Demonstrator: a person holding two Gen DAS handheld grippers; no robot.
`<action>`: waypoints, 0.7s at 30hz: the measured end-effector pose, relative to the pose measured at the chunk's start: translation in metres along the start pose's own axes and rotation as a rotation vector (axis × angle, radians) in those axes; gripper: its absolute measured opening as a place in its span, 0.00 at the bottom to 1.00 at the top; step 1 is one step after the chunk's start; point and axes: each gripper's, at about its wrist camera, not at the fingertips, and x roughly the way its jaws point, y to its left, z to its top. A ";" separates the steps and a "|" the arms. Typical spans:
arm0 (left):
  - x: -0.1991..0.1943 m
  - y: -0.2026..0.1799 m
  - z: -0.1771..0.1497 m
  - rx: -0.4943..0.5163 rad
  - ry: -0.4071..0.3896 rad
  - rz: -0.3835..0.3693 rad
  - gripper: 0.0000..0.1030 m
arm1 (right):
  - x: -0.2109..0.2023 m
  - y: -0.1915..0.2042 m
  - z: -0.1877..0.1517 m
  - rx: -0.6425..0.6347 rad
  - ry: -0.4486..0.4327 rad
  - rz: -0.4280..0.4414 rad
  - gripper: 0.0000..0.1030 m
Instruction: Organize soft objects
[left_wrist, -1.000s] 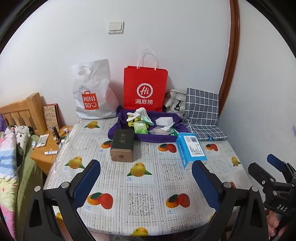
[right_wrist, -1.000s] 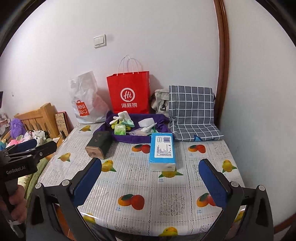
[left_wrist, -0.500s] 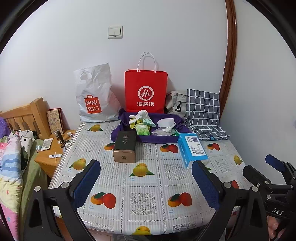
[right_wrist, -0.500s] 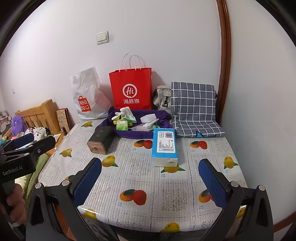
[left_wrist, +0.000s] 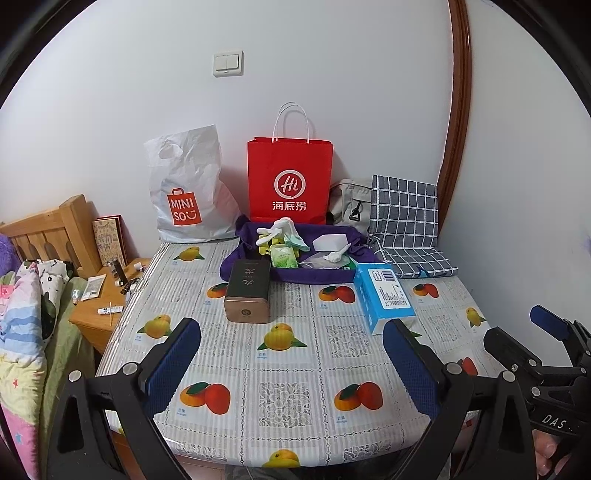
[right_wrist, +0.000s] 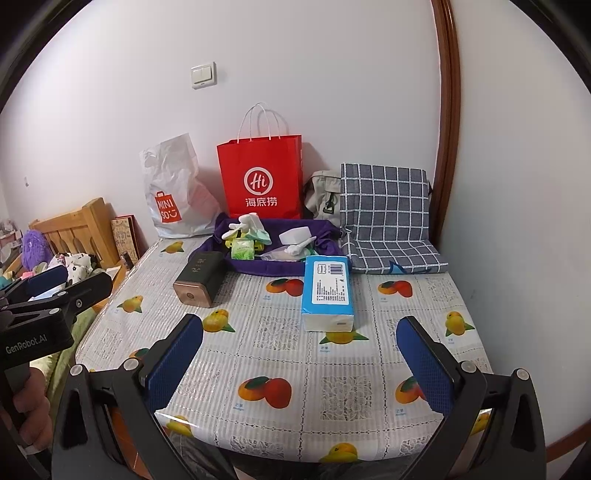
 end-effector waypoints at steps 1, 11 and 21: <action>0.000 0.000 -0.001 0.000 0.000 0.001 0.97 | 0.000 0.000 0.000 0.000 0.000 0.004 1.00; 0.000 0.001 0.000 0.000 0.001 -0.001 0.97 | 0.000 0.002 0.000 -0.010 0.002 0.010 1.00; 0.000 0.002 -0.004 -0.004 0.001 -0.002 0.97 | 0.001 0.003 0.000 -0.013 0.002 0.011 1.00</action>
